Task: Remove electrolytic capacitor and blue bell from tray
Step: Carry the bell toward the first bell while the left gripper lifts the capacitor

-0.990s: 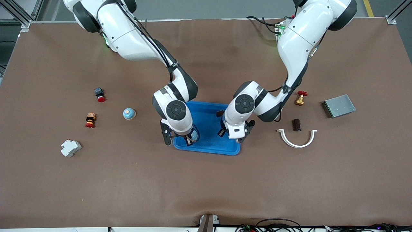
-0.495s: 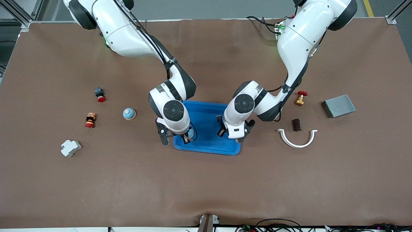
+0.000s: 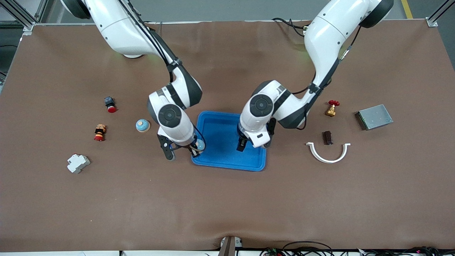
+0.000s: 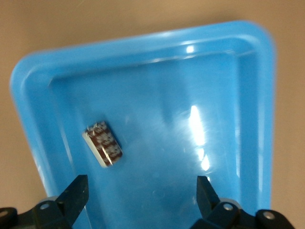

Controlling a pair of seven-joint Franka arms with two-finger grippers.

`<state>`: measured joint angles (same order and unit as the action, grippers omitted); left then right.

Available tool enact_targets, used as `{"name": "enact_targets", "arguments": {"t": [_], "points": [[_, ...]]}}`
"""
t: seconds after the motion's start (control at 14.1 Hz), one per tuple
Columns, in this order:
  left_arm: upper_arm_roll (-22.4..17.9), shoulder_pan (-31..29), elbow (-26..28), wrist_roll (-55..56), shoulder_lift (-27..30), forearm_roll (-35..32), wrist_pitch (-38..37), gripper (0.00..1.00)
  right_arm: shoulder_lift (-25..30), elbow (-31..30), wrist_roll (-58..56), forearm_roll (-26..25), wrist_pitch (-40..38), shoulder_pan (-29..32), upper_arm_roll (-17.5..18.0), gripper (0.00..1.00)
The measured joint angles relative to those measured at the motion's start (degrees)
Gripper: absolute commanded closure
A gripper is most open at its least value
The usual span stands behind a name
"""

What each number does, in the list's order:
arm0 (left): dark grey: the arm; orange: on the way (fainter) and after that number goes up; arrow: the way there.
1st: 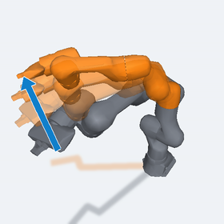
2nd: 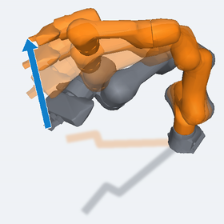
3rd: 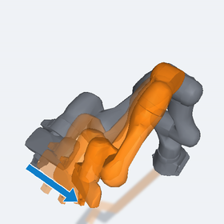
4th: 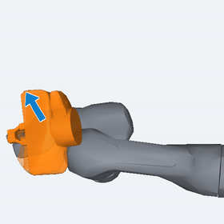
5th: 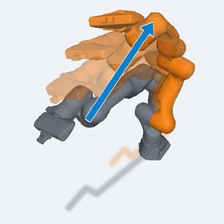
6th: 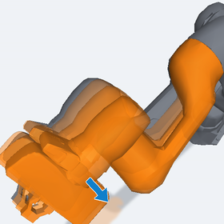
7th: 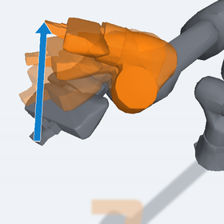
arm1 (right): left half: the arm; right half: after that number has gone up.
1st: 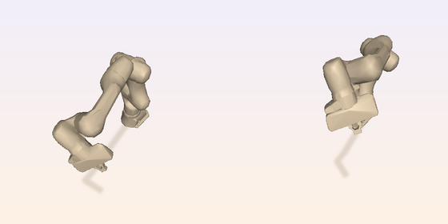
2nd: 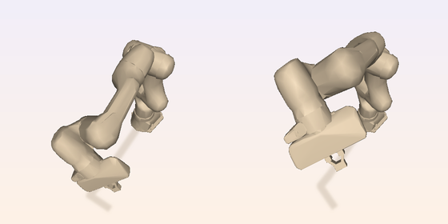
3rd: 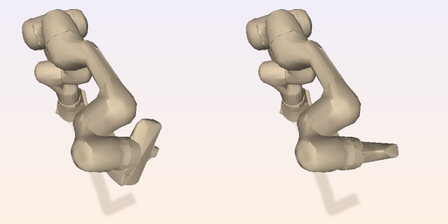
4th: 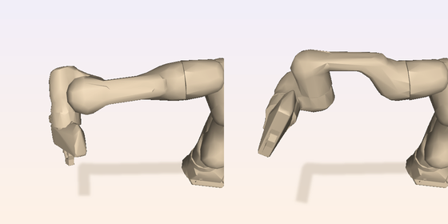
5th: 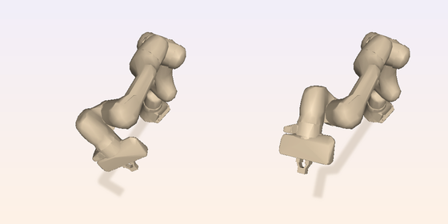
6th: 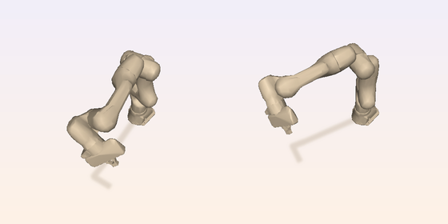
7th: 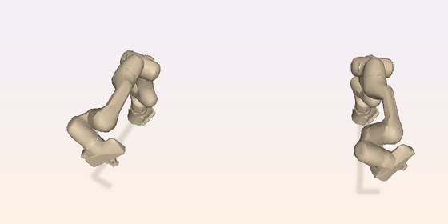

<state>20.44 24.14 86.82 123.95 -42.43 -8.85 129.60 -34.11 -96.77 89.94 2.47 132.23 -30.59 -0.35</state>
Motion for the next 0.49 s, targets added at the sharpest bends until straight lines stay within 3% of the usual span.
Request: {"name": "enact_targets", "arguments": {"t": [0.21, 0.49], "points": [[-3.3, 4.4, 0.3, 13.1, -1.2, -0.6, -1.0, 0.00, 5.0, -10.2, -4.1, 0.2, 3.9, 0.8, 0.0, 1.00], [-4.9, 5.8, 1.4, 17.3, -3.3, -0.9, -3.5, 0.00, 8.3, -19.9, -8.4, 0.3, 10.4, 1.7, 0.0, 1.00]]}}
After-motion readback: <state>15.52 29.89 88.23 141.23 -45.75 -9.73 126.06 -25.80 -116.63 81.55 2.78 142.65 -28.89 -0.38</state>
